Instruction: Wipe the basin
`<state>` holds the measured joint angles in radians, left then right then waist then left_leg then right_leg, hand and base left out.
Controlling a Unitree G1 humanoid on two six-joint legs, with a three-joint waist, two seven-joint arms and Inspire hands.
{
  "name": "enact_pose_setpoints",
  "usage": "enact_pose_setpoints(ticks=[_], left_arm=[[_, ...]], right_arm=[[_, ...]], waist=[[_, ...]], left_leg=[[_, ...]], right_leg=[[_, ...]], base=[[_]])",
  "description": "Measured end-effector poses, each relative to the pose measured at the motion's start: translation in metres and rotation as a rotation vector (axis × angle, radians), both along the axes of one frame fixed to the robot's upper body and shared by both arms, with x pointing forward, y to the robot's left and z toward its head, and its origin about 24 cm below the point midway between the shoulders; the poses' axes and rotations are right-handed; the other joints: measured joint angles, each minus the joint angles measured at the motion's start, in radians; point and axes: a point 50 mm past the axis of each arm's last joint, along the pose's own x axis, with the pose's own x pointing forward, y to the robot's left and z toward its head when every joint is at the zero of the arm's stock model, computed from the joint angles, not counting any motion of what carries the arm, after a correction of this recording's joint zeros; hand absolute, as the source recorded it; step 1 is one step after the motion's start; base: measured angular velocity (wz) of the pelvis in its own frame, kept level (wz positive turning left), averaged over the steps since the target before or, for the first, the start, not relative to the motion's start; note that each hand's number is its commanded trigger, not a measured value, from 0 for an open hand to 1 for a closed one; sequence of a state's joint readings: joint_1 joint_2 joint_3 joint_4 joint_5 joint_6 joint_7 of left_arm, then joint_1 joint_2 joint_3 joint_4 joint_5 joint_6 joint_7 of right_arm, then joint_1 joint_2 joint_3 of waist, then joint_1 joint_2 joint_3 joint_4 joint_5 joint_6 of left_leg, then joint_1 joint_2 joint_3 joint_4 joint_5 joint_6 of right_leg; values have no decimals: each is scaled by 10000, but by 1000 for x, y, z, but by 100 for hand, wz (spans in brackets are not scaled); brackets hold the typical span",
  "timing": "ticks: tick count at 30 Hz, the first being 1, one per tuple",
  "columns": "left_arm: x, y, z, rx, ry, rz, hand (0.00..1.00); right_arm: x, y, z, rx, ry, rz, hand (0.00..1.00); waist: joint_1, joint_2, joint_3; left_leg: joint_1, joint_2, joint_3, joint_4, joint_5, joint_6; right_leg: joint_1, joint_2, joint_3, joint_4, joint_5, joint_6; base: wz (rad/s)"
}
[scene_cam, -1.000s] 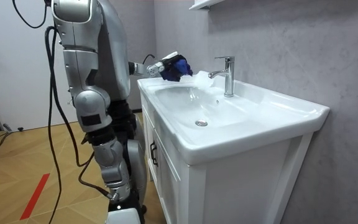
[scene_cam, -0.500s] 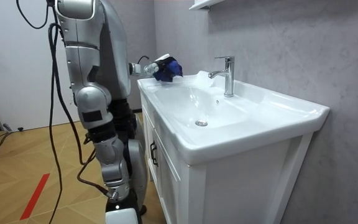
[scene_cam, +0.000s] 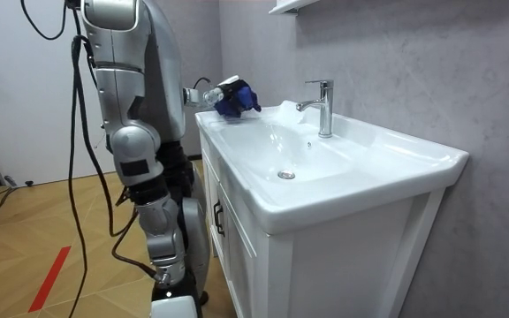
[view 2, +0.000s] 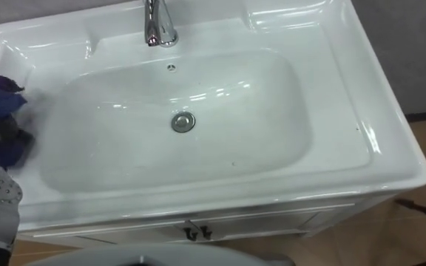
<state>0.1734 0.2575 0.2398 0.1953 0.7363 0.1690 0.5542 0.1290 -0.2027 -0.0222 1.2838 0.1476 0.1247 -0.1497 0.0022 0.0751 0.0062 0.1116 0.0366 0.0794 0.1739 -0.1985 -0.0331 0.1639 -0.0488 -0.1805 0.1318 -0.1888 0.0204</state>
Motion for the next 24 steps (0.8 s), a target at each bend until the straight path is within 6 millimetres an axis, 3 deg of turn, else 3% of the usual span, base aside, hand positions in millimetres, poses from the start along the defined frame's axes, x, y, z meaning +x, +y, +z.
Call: enact_pose_setpoints(ticks=[8, 12, 18, 23, 24], left_arm=[[1, 0, 1, 20, -30, 30, 0], [6, -2, 14, 167, -570, -95, 0], [8, -4, 27, 341, -1147, -184, 0], [10, -6, 35, 382, -1497, -281, 0], [10, -6, 34, 176, -1577, -245, 0]], right_arm=[[-1, 0, 0, -58, 191, 383, 0], [-5, 0, 0, -104, 417, 646, 0], [-8, -1, 0, -194, 583, 856, 0], [-11, -1, 0, -268, 676, 834, 0], [-10, -1, 0, -299, 645, 823, 0]], waist=[[4, -17, -21], [38, -71, -100], [63, -19, -137], [87, 73, -105], [81, 58, -68]], left_leg=[[-73, -1, 6, 41, 0, 0], [-131, -5, 1, 93, 0, 0], [-122, -4, 2, 101, 2, 2], [-116, -7, 6, 105, 2, 3], [-119, -7, 7, 106, 2, 3]], right_leg=[[-51, -1, -6, 0, 0, 0], [-60, -5, -58, -1, 0, 0], [-52, -7, -58, 10, 0, 0], [-49, -8, -5, 14, 0, -1], [-56, -9, -19, 16, 0, -1]], base=[[1], [3], [0], [0], [0]])
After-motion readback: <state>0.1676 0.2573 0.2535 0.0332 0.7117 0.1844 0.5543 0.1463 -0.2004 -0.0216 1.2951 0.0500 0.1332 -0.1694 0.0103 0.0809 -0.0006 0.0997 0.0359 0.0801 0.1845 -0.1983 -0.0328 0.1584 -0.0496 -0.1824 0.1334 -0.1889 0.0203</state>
